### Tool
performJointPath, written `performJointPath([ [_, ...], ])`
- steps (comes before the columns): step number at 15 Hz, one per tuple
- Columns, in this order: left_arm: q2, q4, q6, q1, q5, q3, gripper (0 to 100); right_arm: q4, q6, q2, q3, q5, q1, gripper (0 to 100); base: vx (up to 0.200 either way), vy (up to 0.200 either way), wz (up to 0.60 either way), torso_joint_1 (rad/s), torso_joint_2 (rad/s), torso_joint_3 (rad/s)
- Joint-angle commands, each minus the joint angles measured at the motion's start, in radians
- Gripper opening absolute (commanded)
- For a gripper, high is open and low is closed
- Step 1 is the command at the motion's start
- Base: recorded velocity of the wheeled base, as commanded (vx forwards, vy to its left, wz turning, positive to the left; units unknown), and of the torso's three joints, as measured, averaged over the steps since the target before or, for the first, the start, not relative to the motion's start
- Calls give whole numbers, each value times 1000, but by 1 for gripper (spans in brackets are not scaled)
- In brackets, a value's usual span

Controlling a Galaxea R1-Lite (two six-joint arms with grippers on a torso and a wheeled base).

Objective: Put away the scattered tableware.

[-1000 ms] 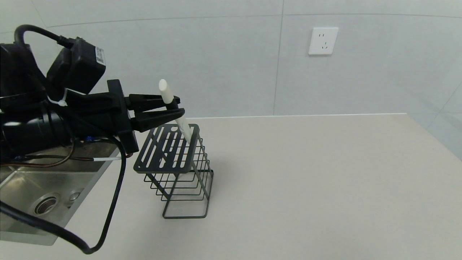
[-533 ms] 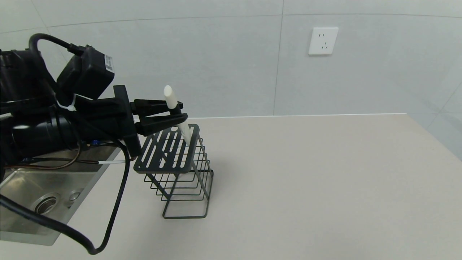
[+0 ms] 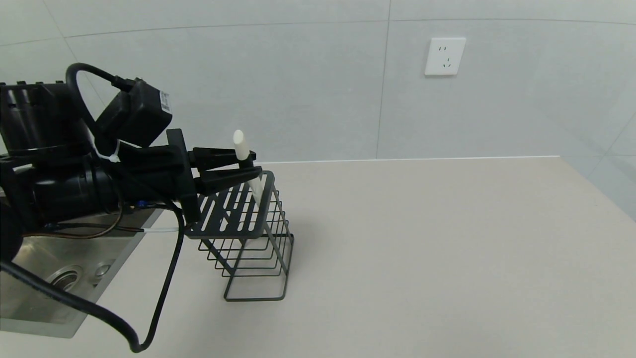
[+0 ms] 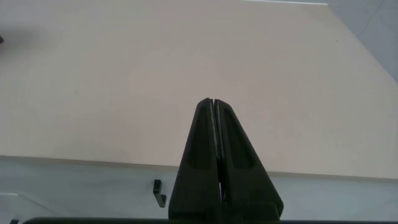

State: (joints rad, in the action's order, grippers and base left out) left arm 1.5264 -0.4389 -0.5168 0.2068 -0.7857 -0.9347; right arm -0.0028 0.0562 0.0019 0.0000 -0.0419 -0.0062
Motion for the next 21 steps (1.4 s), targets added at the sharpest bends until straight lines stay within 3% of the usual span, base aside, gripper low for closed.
performJointPath([
  [1, 12, -1, 0, 0, 0, 5, 0, 0, 1, 0, 0, -1, 0, 0, 0, 0, 0, 0, 0, 0],
  [21, 11, -9, 0, -1, 29, 68, 0, 0, 1, 0, 0, -1, -1, 0, 0, 0, 0, 0, 0, 0],
])
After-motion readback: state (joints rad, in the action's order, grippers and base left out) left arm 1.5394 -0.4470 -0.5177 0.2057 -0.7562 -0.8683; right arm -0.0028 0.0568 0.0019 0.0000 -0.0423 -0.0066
